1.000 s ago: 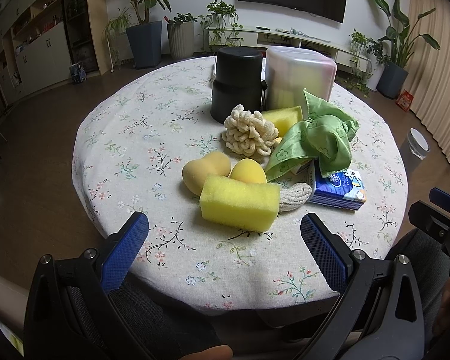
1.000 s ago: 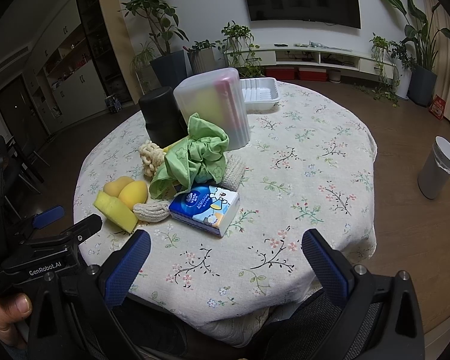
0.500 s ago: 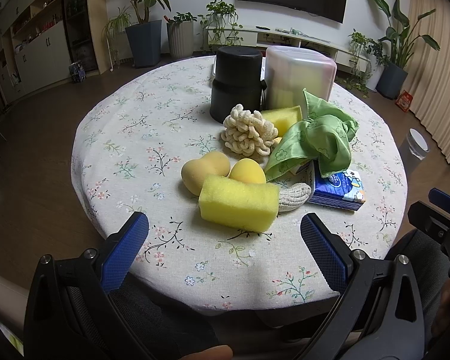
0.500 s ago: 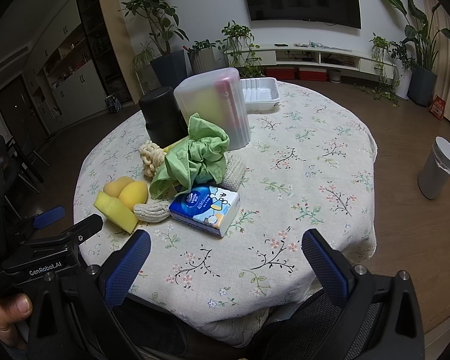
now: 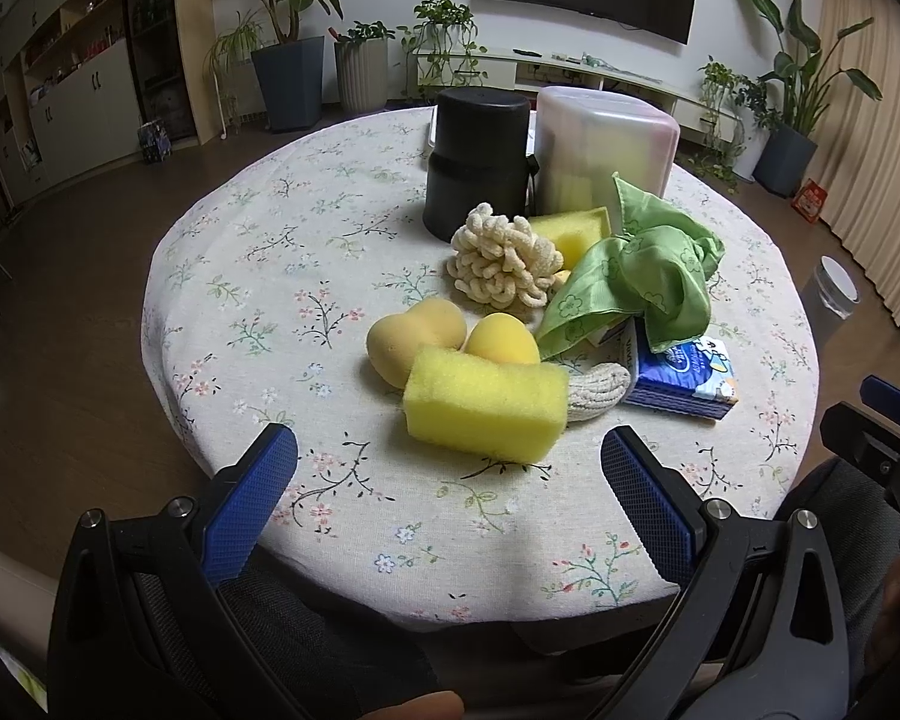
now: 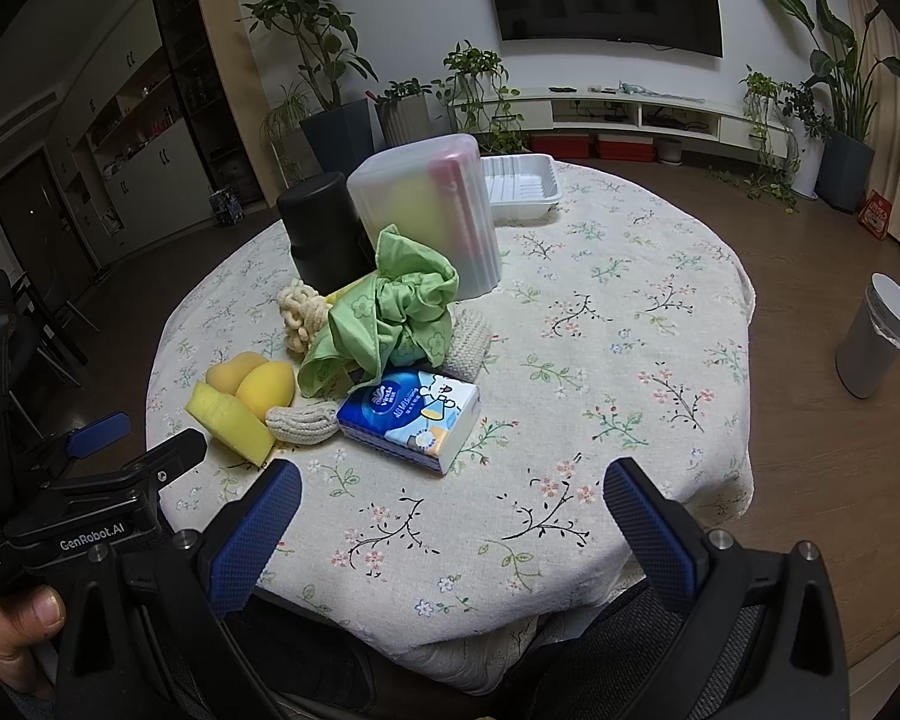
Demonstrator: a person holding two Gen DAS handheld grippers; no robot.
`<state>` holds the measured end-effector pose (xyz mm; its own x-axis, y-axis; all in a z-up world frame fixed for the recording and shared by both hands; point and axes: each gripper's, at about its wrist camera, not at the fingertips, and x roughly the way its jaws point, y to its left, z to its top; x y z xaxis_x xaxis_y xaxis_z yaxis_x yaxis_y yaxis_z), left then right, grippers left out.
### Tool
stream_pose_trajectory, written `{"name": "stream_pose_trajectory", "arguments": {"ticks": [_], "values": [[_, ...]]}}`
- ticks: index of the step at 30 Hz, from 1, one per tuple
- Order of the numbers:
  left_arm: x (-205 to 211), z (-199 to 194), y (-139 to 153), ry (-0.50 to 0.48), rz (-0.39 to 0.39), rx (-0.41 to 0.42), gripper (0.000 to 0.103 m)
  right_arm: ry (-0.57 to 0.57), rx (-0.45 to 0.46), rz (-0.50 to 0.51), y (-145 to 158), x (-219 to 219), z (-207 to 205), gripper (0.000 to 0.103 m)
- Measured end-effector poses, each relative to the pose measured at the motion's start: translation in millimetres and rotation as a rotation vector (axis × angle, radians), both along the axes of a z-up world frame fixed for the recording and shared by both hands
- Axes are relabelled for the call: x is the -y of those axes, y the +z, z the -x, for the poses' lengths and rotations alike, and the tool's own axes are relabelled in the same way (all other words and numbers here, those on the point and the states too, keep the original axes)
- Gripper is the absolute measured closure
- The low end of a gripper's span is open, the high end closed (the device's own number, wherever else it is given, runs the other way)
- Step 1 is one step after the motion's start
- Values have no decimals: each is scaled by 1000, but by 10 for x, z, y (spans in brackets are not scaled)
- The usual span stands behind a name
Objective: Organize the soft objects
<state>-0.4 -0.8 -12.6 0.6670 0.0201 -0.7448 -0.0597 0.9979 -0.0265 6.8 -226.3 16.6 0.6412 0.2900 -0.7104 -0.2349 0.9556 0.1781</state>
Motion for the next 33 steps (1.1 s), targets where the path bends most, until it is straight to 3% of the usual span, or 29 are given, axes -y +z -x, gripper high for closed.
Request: {"name": "stream_pose_trajectory", "arguments": {"ticks": [18, 24, 29, 33], "values": [[-210, -110, -107, -2, 22, -40, 0, 3, -32, 23, -161, -34, -147, 0], [-343, -141, -92, -38, 74, -28, 0, 27, -50, 34, -269, -141, -277, 0], [-276, -177, -226, -93, 120, -77, 0, 74, -101, 29, -413, -291, -385, 0], [-189, -214, -354, -106, 112, -113, 0, 63, -130, 25, -483, -288, -514, 2]]}}
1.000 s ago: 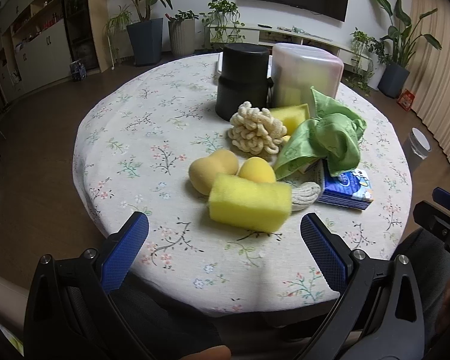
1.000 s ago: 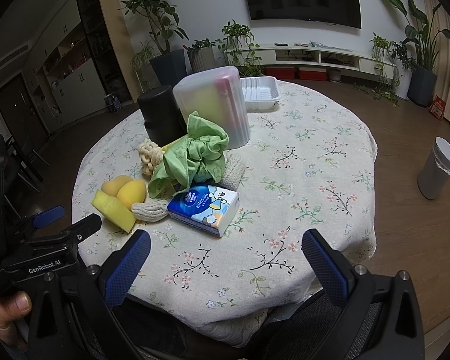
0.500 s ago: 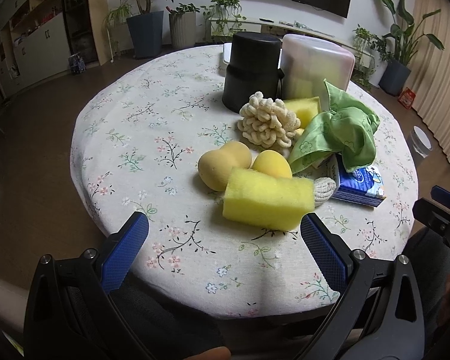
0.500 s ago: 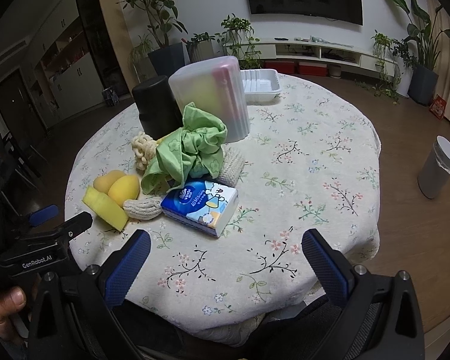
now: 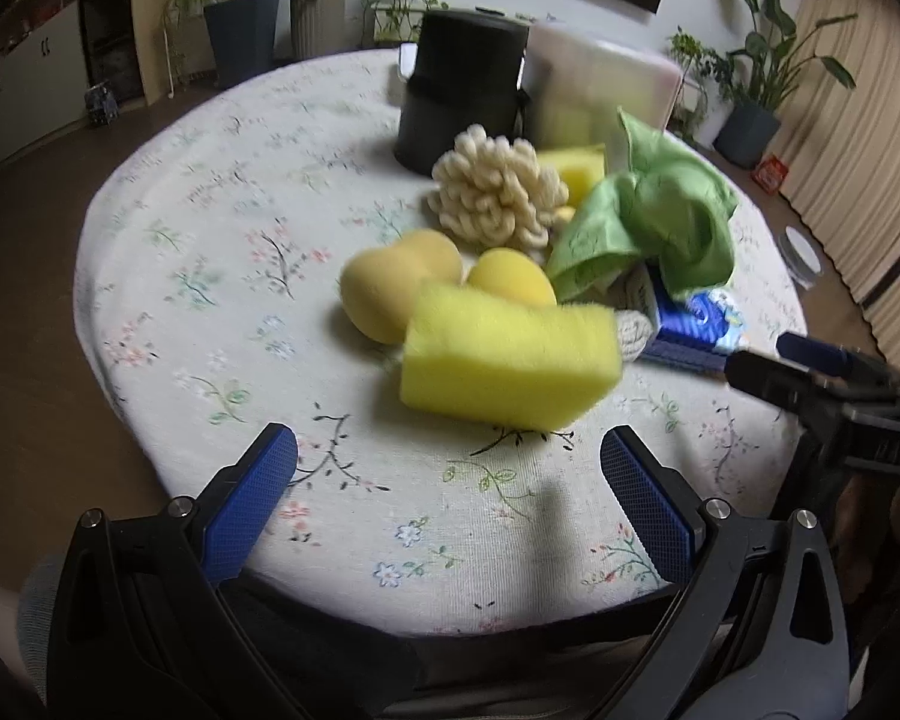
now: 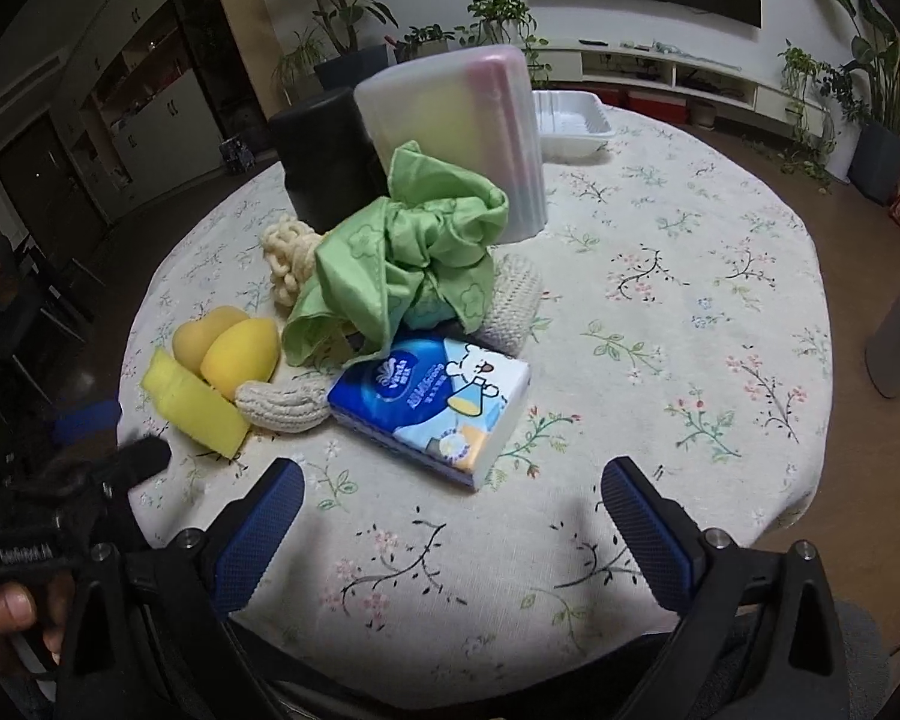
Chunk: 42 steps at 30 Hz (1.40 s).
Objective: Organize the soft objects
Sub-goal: 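Grasp the yellow rectangular sponge with the left tool while the right tool grasps the blue tissue pack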
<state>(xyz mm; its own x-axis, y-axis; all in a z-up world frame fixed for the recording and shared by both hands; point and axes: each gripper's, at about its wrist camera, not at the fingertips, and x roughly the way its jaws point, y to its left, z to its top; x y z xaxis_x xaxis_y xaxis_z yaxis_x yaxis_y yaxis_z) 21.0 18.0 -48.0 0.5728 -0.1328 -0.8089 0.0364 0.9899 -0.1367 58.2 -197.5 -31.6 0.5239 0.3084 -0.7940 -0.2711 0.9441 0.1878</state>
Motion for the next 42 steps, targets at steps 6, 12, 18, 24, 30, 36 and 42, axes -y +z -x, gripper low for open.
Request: {"name": "stream_pose_trajectory", "arguments": {"ticks": [6, 12, 18, 24, 30, 36, 42], "values": [[-65, -64, -44, 39, 0, 49, 0, 13, -21, 8, -64, -97, -154, 2], [-94, -117, -72, 46, 65, 37, 0, 33, -44, 23, -174, -216, -282, 7], [-112, -106, 46, 59, 35, 99, 0, 8, -40, 9, -187, -194, -356, 6], [-110, -157, -46, 16, 72, 68, 0, 9, -21, 1, -202, -171, -349, 2], [-99, -155, -80, 5, 97, 70, 0, 225, -53, 70, -197, -202, -535, 1], [-148, -140, -72, 5, 155, 86, 0, 332, -20, 119, -220, -265, -517, 3], [-127, -100, -44, -37, 183, 122, 0, 399, -3, 60, -171, -320, -329, 27]]}}
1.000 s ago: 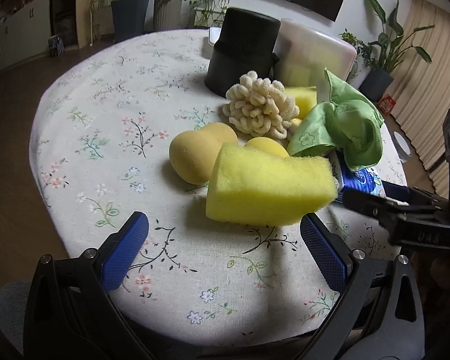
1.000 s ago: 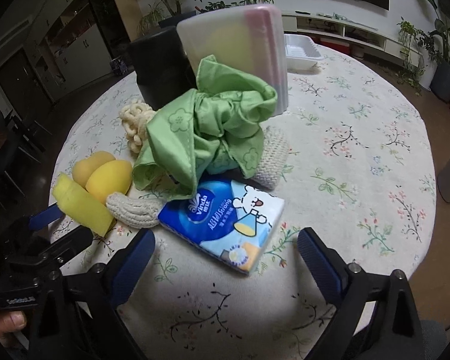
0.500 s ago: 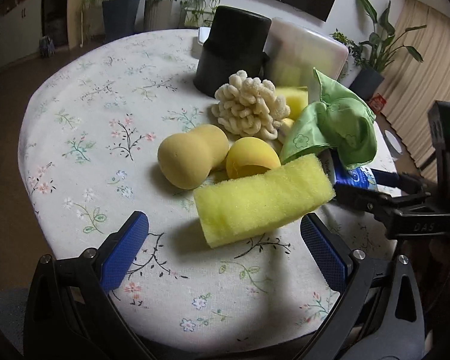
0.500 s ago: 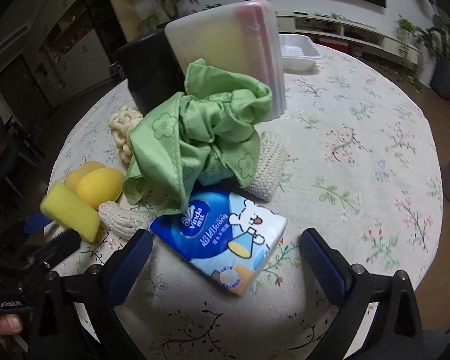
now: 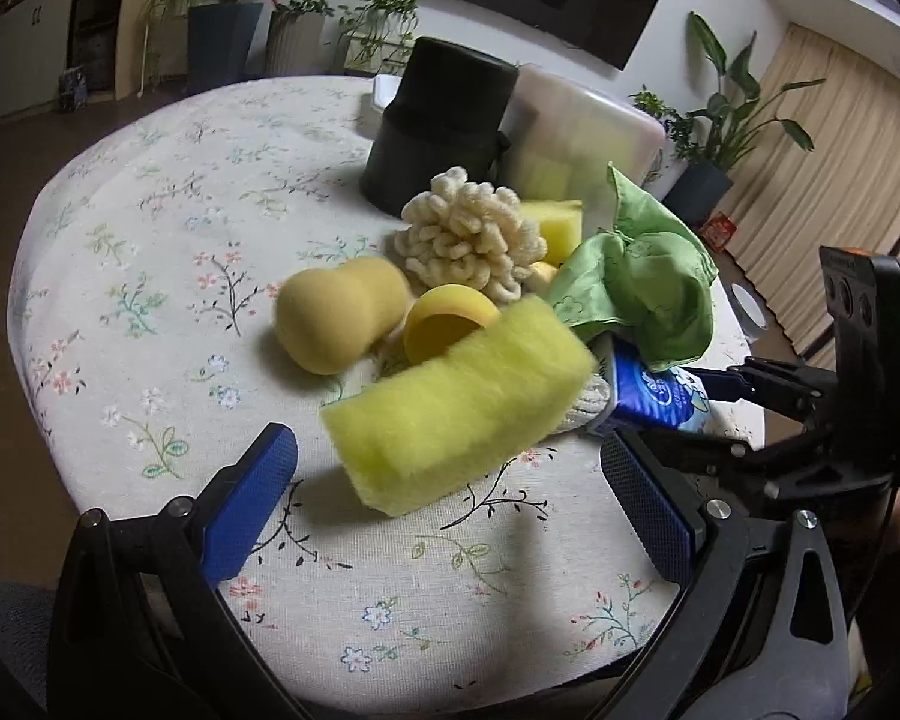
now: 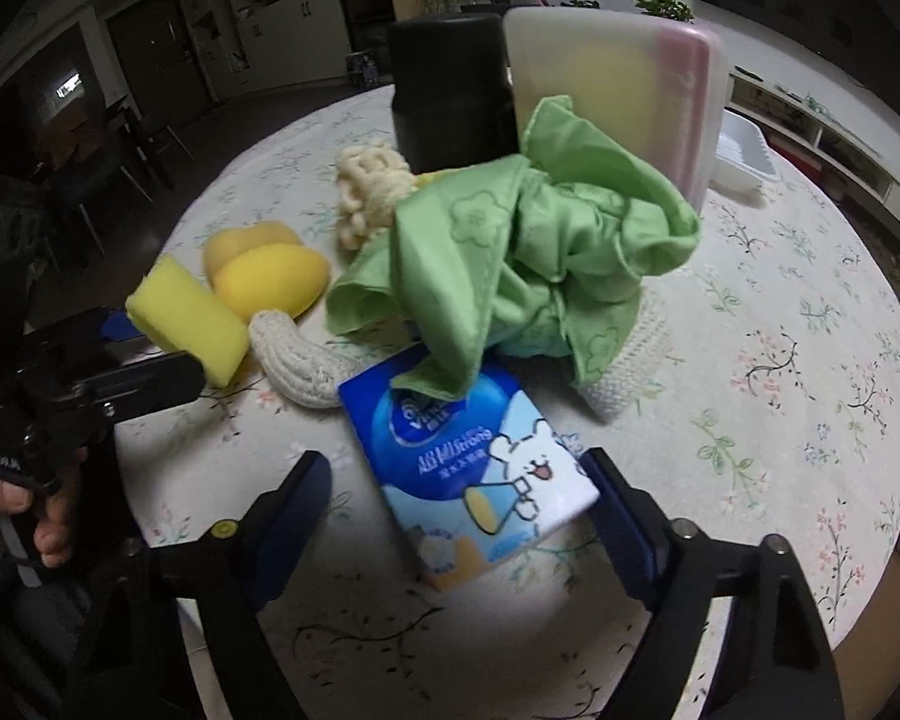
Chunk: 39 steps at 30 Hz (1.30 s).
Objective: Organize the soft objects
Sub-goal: 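Grasp the yellow rectangular sponge with the left tool while the right tool grasps the blue tissue pack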
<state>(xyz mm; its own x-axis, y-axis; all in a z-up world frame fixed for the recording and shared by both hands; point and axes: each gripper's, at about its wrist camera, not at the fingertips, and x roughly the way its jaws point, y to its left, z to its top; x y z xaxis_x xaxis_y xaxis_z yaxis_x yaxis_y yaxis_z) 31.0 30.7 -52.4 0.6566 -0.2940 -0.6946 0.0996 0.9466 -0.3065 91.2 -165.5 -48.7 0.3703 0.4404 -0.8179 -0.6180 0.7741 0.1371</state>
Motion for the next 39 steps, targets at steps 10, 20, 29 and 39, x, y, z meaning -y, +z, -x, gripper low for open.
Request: {"name": "stream_pose_trajectory", "arguments": {"ticks": [10, 20, 29, 39], "values": [[37, -50, 125, -115, -99, 31, 0, 102, 62, 85, 1, -207, -125, 31], [126, -316, 94, -343, -165, -80, 8, 132, 66, 63, -8, -113, 45, 37], [140, -373, 18, -451, -198, -181, 26, 134, 65, 29, -18, -23, 9, 38], [144, -412, 66, -554, -277, -186, 22, 160, 68, 25, -27, -64, 13, 28]]}}
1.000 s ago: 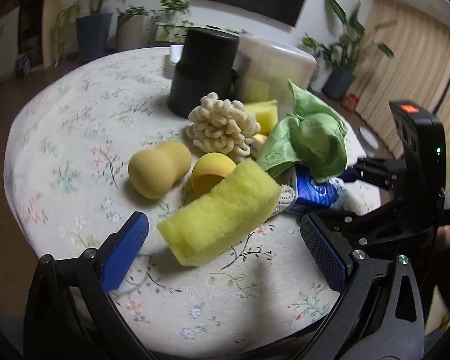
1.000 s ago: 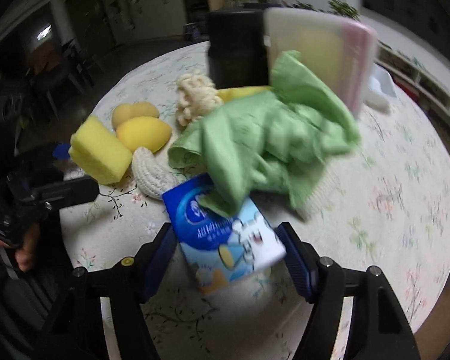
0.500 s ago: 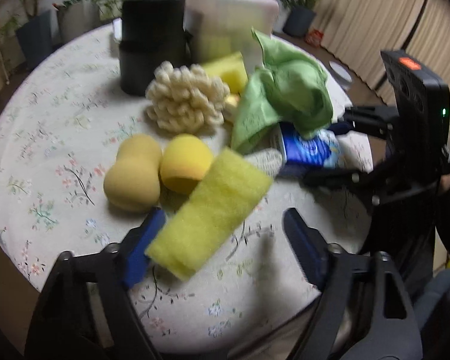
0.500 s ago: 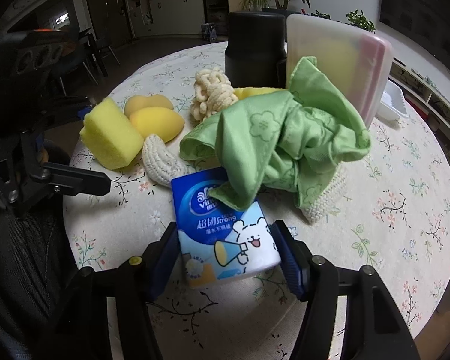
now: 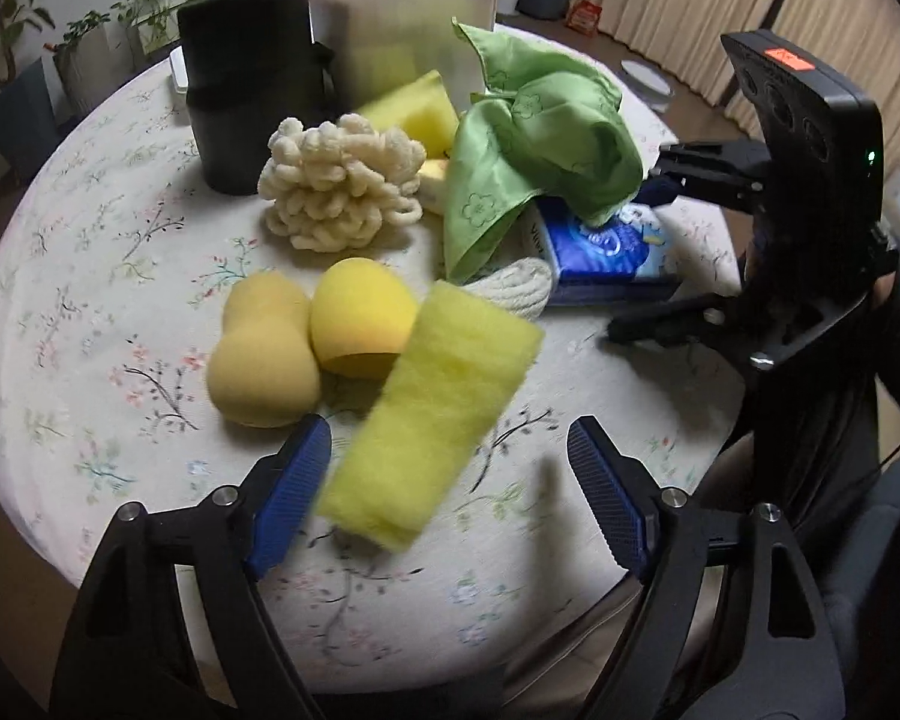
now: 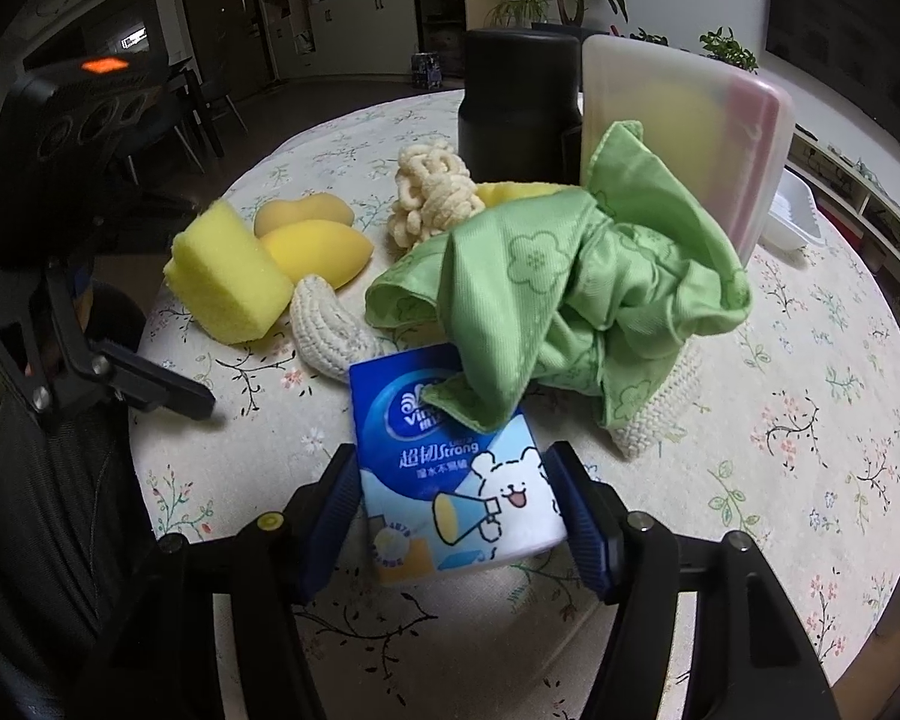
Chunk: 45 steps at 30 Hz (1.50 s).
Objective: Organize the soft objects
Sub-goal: 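Grasp the yellow rectangular sponge with the left tool while the right tool grasps the blue tissue pack, then carry the sponge and tissue pack over the white plastic tray with both tools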
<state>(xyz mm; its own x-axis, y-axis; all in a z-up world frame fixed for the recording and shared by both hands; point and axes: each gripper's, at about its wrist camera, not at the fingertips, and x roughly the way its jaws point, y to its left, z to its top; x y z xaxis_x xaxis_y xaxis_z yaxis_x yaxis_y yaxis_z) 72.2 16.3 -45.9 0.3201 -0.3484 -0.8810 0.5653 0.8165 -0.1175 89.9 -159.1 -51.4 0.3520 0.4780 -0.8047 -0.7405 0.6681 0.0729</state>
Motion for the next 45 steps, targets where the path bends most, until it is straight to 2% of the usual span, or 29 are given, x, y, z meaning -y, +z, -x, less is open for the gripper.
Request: {"name": "stream_pose_trajectory", "arguments": {"ticks": [2, 4, 10, 13, 15, 18, 19, 21, 26, 32, 37, 40, 45], "values": [[-9, -45, -36, 12, -46, -7, 22, 12, -9, -6, -17, -20, 14, 18], [-68, -122, -96, 55, -75, -23, 23, 19, -6, -1, -26, -46, 27, 15], [-123, -166, -49, 35, -37, -1, 23, -11, -1, 6, -25, -60, -21, 15], [-97, -142, -2, 21, -27, 24, 25, -29, 8, 13, -16, -46, -72, 23], [-96, -136, 14, 15, -13, 29, 35, -36, 16, 18, -8, -36, -101, 32], [-80, -105, 1, -10, -5, 22, 56, -36, 21, 28, -9, -39, -104, 34], [-33, 25, 35, -26, -13, 26, 68, -35, 24, 33, -9, -40, -91, 34], [8, 67, 55, -33, -26, 49, 74, -28, 34, 44, -11, -50, -61, 38], [-37, 104, 128, 16, 45, 69, 77, -19, 29, 52, 2, -47, 12, 47], [-51, 200, 51, 88, 66, 47, 78, -70, -27, 8, 25, 113, 56, 48], [-131, 261, 67, 204, 96, 49, 78, -124, -56, -2, 45, 185, 212, 48], [-190, 311, 102, 281, 141, 51, 78, -162, -70, -8, 82, 240, 347, 48], [-283, 375, 221, 335, 177, 85, 78, -217, -83, -54, 245, 380, 492, 48]]}}
